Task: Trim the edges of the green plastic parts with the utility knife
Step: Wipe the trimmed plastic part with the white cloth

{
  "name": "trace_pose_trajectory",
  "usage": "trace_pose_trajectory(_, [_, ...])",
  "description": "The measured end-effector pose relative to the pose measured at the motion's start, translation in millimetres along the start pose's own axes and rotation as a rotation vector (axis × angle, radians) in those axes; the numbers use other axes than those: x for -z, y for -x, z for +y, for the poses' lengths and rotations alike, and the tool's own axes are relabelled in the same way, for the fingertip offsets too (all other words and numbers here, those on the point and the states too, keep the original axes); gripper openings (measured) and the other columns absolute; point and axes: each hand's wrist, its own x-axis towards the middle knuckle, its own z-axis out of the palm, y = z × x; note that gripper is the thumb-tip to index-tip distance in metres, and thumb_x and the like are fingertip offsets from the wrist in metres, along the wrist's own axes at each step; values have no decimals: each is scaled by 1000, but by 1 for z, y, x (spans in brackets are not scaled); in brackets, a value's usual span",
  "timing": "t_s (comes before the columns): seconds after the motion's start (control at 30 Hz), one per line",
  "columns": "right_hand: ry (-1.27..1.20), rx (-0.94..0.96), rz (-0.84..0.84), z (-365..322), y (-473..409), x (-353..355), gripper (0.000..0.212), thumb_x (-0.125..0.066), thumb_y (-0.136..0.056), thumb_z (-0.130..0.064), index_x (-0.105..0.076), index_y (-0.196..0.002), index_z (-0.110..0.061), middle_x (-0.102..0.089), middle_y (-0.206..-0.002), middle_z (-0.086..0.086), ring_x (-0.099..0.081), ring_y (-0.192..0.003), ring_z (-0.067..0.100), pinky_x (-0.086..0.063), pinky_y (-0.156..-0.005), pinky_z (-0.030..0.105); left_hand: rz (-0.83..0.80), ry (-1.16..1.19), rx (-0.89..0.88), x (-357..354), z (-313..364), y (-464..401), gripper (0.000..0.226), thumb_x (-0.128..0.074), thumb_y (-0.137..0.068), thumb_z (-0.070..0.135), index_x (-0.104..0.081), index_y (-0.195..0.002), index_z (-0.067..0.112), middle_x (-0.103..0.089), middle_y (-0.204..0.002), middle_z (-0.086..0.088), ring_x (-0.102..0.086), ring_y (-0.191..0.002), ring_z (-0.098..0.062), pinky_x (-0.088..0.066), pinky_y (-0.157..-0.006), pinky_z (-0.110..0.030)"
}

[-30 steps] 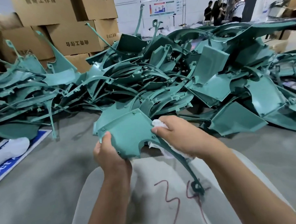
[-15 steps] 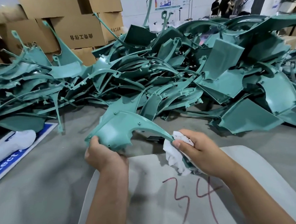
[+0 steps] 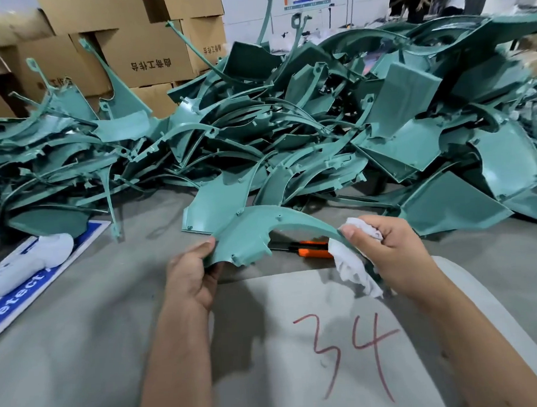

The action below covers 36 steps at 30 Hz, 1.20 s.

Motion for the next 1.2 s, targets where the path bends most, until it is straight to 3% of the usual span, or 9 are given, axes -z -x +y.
trace_pose_trajectory(0.07, [-37,-47,130,0,-3,-7,36,-59,-106,-38,-69,-82,-14,-59,-55,4,-45,-39,14,-36,-39,21,49,103,-20,-3,1,3,20,-60,-95,-6,-64,-114,-9,-69,-113,-21,-69,-105,-32,-64,-77,-40])
trace_pose_trajectory(0.17, [-270,-154,361,-1,-4,-4,38,-56,-107,-41,-62,-84,-12,-63,-57,15,-42,-34,23,-42,-39,32,77,325,-19,6,13,1,11,-54,-102,1,-63,-97,0,-69,-81,-9,-68,-68,-13,-55,-49,-15])
trace_pose_trajectory(0.27, [-583,-275,500,-6,-4,0,46,-52,-106,-50,-63,-98,-7,-69,-66,14,-48,-39,24,-46,-46,38,63,547,-51,4,17,3,20,-53,-104,8,-60,-85,7,-65,-60,-1,-63,-45,-4,-50,-47,-12])
trace_pose_trajectory(0.4, [-1196,-358,158,-28,-5,-29,49,-44,-107,-48,-69,-118,-8,-67,-107,19,-58,-64,25,-45,-57,37,-177,390,-56,-25,-14,25,8,-61,-97,12,-66,-101,8,-77,-83,-3,-71,-66,-8,-57,-57,-15])
trace_pose_trajectory(0.53, [-1389,-278,-9,-42,0,-45,31,-50,-96,-15,-66,-119,-4,-73,-108,18,-74,-89,31,-62,-75,44,-338,162,-50,-41,-42,32,39,-65,-85,7,-61,-124,-1,-73,-114,-18,-72,-90,-24,-64,-79,-41])
trace_pose_trajectory(0.73, [-1011,-264,-28,-37,2,-40,53,-75,-88,-18,-58,-131,9,-71,-123,27,-74,-101,36,-64,-78,48,-384,-199,-224,-33,-46,21,23,-62,-94,-2,-67,-114,9,-77,-108,-13,-75,-92,-25,-63,-77,-40])
trace_pose_trajectory(0.9, [-779,-281,-33,-36,4,-38,7,-81,-82,-23,-75,-80,-20,-74,-77,8,-69,-64,23,-59,-56,35,-511,-430,-427,-20,-42,19,30,-77,-84,20,-73,-114,16,-77,-112,-10,-73,-103,-31,-60,-88,-43])
trace_pose_trajectory(1.1, [-445,-133,2,-37,5,-48,38,-83,-75,-34,-60,-59,-8,-59,-55,4,-52,-47,16,-42,-46,22,-252,-586,-644,-32,-51,30,44,-57,-91,60,-68,-79,19,-74,-78,4,-66,-70,-13,-52,-63,-28])
trace_pose_trajectory(1.2, [-496,-131,128,-38,5,-49,30,-82,-72,-34,-61,-60,-17,-58,-54,2,-51,-45,14,-42,-45,20,-116,-735,-804,-36,-52,30,59,-48,-90,67,-54,-66,13,-62,-62,8,-52,-60,-15,-43,-56,-29])
